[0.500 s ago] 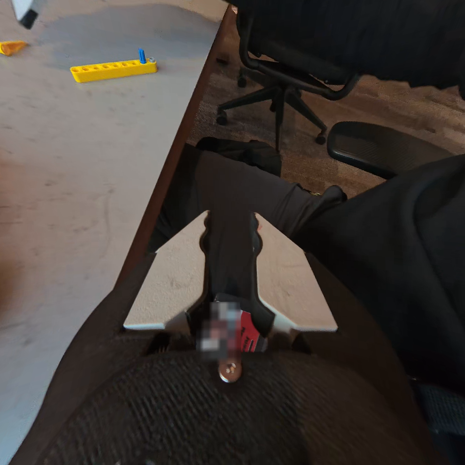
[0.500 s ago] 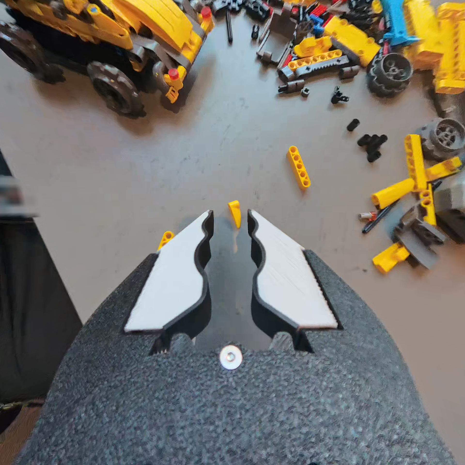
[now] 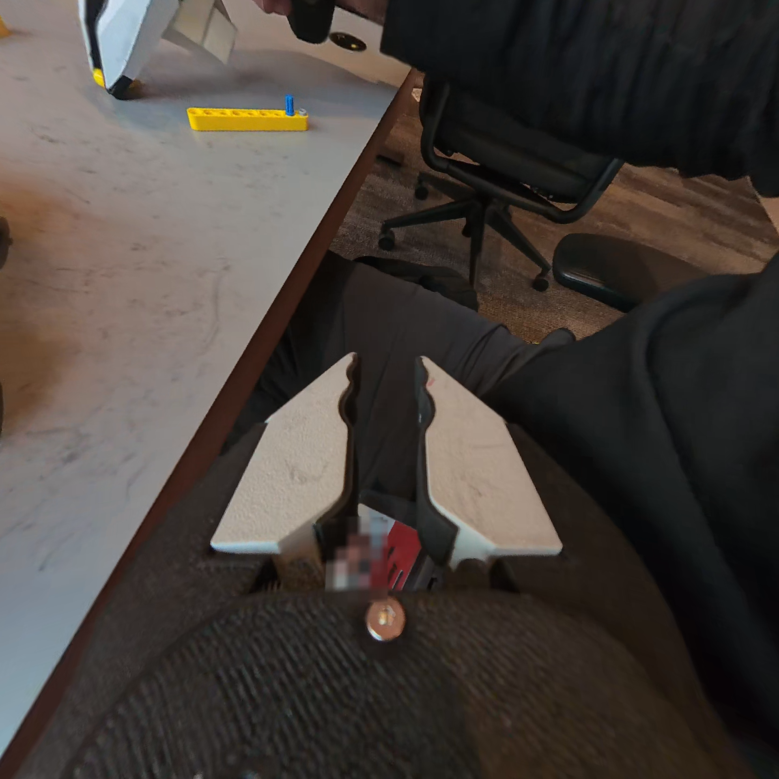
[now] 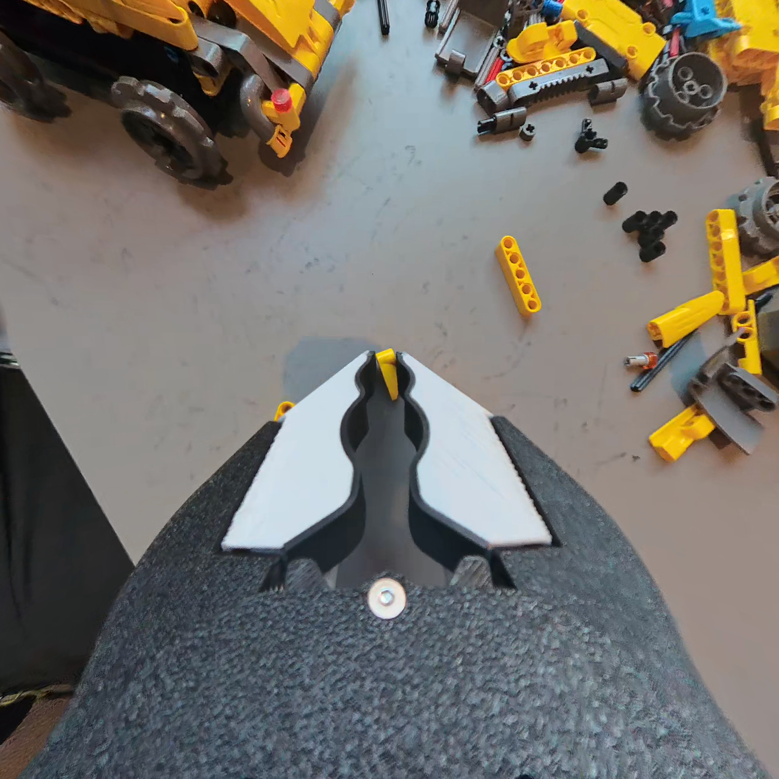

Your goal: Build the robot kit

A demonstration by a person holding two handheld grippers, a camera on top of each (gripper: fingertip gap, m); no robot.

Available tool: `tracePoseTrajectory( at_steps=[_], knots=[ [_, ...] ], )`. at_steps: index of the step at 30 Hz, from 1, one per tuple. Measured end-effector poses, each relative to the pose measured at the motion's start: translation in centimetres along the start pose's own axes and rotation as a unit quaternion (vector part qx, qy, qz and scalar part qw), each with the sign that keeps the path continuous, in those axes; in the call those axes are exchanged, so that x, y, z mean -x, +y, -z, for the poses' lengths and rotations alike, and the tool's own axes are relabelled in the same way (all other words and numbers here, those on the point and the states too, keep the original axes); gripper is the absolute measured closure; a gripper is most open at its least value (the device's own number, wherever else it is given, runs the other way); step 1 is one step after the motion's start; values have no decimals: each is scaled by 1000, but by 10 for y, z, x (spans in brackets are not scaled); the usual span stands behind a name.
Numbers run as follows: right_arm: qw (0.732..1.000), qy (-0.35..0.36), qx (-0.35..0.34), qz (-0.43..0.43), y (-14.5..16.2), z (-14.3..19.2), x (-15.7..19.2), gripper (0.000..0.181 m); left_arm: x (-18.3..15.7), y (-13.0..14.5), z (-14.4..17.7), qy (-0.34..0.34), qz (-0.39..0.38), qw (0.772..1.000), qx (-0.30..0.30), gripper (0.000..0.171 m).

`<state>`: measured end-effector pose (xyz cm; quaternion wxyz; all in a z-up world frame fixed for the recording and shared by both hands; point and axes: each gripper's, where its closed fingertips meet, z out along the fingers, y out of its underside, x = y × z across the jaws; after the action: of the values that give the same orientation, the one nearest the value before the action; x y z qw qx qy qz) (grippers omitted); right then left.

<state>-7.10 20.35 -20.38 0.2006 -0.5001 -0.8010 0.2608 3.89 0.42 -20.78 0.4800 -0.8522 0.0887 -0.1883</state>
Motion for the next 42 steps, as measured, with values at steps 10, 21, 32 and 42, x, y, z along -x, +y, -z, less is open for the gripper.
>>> tracePoseTrajectory(
  at_steps=[10,21,32,42],
  knots=[
    [996,73,-39,34,-9,26,17,172,1,-2,8,7,1,1000,-9,150],
    [965,177,-131,145,-29,77,70,172,7,-36,21,-13,17,998,-59,150],
    [947,188,-180,187,-31,106,114,172,20,-107,10,6,91,986,-140,150],
    [924,249,-199,210,-29,125,125,172,19,-138,-1,66,72,987,-131,154]
  ],
)
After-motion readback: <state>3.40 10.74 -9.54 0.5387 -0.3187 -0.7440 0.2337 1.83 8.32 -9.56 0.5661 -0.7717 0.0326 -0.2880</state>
